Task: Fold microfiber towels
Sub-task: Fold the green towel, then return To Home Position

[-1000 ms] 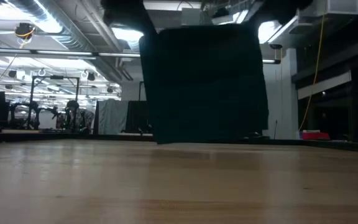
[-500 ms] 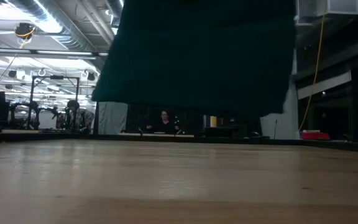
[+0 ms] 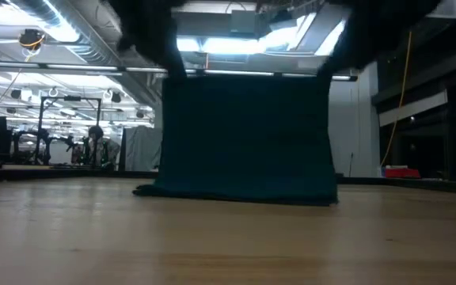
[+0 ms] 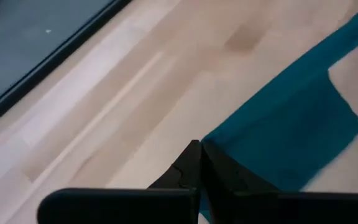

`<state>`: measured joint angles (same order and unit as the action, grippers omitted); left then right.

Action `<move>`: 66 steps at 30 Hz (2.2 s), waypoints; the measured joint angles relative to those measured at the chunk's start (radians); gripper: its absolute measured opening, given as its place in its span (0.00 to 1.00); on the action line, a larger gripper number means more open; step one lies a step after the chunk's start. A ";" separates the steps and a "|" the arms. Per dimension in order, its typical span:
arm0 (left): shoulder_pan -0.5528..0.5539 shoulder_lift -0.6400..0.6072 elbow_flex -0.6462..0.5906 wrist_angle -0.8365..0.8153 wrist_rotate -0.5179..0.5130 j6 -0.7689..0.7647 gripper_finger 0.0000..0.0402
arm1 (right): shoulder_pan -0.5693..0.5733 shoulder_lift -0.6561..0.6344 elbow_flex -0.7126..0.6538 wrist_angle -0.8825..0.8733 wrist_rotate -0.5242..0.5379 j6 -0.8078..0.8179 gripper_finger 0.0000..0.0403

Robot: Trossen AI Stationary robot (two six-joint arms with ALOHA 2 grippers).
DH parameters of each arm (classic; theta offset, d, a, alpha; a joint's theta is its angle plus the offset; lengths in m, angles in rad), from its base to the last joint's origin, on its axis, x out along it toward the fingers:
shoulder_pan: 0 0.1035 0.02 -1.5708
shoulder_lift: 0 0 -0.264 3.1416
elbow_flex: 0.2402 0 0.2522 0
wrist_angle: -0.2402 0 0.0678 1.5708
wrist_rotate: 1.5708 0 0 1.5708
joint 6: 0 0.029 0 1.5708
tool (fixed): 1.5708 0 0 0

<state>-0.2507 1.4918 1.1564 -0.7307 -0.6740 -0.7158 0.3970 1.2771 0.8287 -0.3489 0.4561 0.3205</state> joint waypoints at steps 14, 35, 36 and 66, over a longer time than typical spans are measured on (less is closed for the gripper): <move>0.225 -0.020 -0.407 0.657 0.166 0.299 0.00 | -0.262 -0.010 -0.292 0.335 -0.228 -0.162 0.01; 0.009 0.016 -0.412 0.546 0.149 0.125 0.01 | -0.014 0.085 -0.298 0.451 -0.173 0.041 0.13; 0.009 0.024 -0.416 0.521 0.147 0.126 0.02 | -0.012 0.103 -0.300 0.452 -0.178 0.045 0.16; -0.102 0.030 -0.402 0.749 0.176 0.211 0.04 | -0.072 0.376 -0.132 0.805 -0.216 0.005 0.03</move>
<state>-0.3527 1.5220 0.7541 0.0184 -0.4977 -0.5049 0.3252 1.6535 0.6963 0.4558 0.2400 0.3259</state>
